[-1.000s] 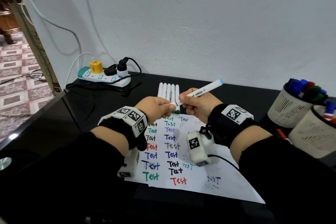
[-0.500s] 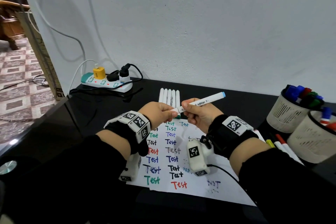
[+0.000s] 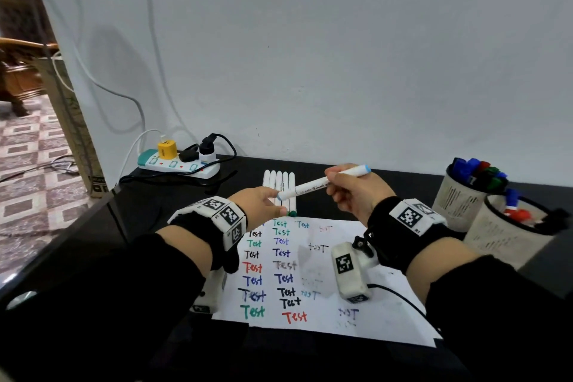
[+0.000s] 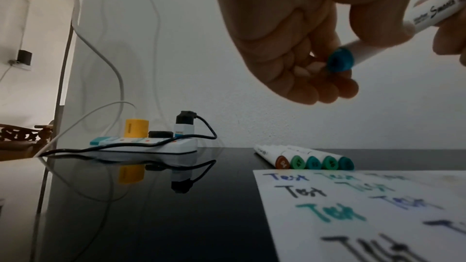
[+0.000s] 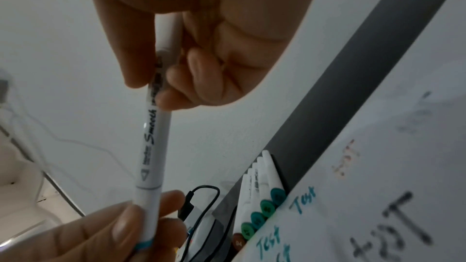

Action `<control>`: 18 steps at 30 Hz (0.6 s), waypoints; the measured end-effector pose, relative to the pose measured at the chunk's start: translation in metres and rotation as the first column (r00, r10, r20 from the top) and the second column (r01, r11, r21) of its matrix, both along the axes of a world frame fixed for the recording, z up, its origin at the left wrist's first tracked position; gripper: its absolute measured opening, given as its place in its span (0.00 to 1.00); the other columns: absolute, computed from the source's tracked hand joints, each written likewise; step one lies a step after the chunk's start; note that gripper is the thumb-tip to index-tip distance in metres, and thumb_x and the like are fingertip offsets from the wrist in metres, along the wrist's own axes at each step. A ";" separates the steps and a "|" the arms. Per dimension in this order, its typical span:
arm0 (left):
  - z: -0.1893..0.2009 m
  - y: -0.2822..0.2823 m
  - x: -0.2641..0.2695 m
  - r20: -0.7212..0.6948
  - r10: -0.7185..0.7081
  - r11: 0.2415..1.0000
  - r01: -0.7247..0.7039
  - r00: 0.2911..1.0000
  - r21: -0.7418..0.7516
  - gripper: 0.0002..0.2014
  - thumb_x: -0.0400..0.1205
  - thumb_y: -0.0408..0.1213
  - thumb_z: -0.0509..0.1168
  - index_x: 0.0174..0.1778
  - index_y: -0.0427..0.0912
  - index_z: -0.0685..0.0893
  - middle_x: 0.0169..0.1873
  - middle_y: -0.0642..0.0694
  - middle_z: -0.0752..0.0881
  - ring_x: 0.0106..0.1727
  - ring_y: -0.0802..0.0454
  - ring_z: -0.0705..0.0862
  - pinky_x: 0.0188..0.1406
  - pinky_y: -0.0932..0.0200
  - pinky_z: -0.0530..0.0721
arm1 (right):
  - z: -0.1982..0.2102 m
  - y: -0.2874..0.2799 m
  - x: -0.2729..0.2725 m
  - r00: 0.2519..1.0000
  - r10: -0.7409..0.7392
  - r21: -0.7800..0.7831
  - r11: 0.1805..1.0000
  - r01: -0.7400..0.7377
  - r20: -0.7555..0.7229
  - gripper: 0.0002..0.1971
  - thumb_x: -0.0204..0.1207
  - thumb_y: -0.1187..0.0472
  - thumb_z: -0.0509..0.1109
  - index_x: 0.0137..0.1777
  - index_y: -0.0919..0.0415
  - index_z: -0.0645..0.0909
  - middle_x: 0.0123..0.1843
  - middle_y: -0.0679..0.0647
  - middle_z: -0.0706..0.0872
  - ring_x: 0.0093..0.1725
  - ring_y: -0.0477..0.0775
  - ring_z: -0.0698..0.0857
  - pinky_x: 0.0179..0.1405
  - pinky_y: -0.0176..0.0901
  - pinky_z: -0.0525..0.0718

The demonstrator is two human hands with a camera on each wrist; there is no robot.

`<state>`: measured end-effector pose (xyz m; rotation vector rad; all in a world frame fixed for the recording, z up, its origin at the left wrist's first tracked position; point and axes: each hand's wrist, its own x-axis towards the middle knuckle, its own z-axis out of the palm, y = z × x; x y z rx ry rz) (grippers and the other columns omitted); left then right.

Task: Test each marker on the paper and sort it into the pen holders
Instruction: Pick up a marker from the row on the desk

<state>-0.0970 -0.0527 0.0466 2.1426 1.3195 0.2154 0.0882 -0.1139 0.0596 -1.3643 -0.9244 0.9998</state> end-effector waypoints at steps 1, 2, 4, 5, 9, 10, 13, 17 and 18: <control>0.001 -0.001 0.003 -0.067 -0.026 1.000 0.025 0.997 -0.007 0.27 0.82 0.52 0.61 0.77 0.50 0.66 0.65 0.52 0.81 0.60 0.55 0.81 0.58 0.61 0.79 | 0.005 -0.004 0.004 0.997 -0.048 0.009 0.999 0.048 0.054 0.08 0.81 0.66 0.66 0.40 0.58 0.80 0.28 0.55 0.81 0.23 0.46 0.75 0.19 0.34 0.67; 0.002 -0.003 0.007 -0.144 -0.055 0.998 0.055 0.988 -0.004 0.29 0.83 0.53 0.59 0.79 0.49 0.63 0.71 0.50 0.77 0.67 0.52 0.78 0.65 0.59 0.76 | 0.010 -0.007 0.008 0.989 -0.100 0.017 0.995 0.099 0.108 0.08 0.81 0.64 0.66 0.40 0.57 0.80 0.29 0.55 0.81 0.24 0.47 0.75 0.20 0.35 0.67; 0.001 -0.008 0.018 -0.293 -0.120 0.991 0.130 0.948 0.016 0.30 0.84 0.55 0.56 0.80 0.48 0.60 0.76 0.48 0.71 0.74 0.49 0.72 0.72 0.55 0.70 | 0.019 -0.015 0.018 0.960 -0.214 0.029 0.977 0.212 0.182 0.09 0.80 0.62 0.66 0.38 0.55 0.78 0.29 0.54 0.82 0.25 0.47 0.76 0.18 0.35 0.68; 0.001 -0.011 0.025 -0.351 -0.147 0.985 0.168 0.925 0.030 0.30 0.84 0.56 0.54 0.81 0.48 0.59 0.77 0.48 0.69 0.76 0.48 0.69 0.74 0.55 0.68 | 0.023 -0.020 0.024 0.941 -0.269 0.032 0.963 0.268 0.206 0.09 0.80 0.61 0.66 0.37 0.55 0.77 0.29 0.54 0.81 0.25 0.48 0.75 0.18 0.34 0.68; -0.002 -0.029 0.058 -0.440 -0.235 0.958 0.283 0.867 0.046 0.31 0.85 0.57 0.51 0.82 0.49 0.56 0.80 0.49 0.63 0.79 0.48 0.63 0.76 0.55 0.61 | 0.034 -0.043 0.053 0.838 -0.440 0.064 0.893 0.445 0.321 0.12 0.77 0.58 0.65 0.32 0.56 0.72 0.28 0.53 0.77 0.27 0.50 0.73 0.29 0.41 0.71; -0.003 -0.034 0.068 -0.451 -0.260 0.949 0.312 0.854 0.043 0.31 0.85 0.57 0.51 0.82 0.49 0.55 0.80 0.49 0.62 0.80 0.48 0.63 0.76 0.55 0.60 | 0.037 -0.050 0.061 0.803 -0.472 0.077 0.875 0.479 0.364 0.12 0.76 0.58 0.64 0.31 0.56 0.71 0.28 0.54 0.75 0.28 0.52 0.73 0.31 0.43 0.70; -0.010 -0.044 0.099 -0.494 -0.324 0.918 0.395 0.807 0.044 0.32 0.85 0.57 0.50 0.83 0.48 0.53 0.81 0.48 0.59 0.80 0.47 0.61 0.77 0.54 0.59 | 0.044 -0.074 0.083 0.724 -0.525 0.078 0.829 0.554 0.448 0.09 0.76 0.59 0.62 0.35 0.57 0.72 0.32 0.55 0.74 0.32 0.53 0.72 0.31 0.42 0.69; -0.024 -0.056 0.135 -0.566 -0.390 0.874 0.486 0.726 0.022 0.34 0.84 0.58 0.50 0.83 0.47 0.50 0.83 0.47 0.52 0.82 0.48 0.55 0.80 0.52 0.54 | 0.047 -0.105 0.109 0.643 -0.627 0.123 0.751 0.649 0.439 0.10 0.77 0.59 0.61 0.34 0.58 0.72 0.29 0.51 0.75 0.32 0.52 0.74 0.27 0.39 0.68; -0.026 -0.059 0.142 -0.587 -0.396 0.866 0.499 0.706 0.016 0.35 0.84 0.58 0.51 0.83 0.47 0.48 0.83 0.45 0.49 0.83 0.47 0.54 0.80 0.50 0.53 | 0.046 -0.111 0.115 0.627 -0.652 0.138 0.732 0.667 0.427 0.13 0.78 0.60 0.61 0.31 0.57 0.70 0.27 0.49 0.74 0.30 0.51 0.75 0.27 0.40 0.68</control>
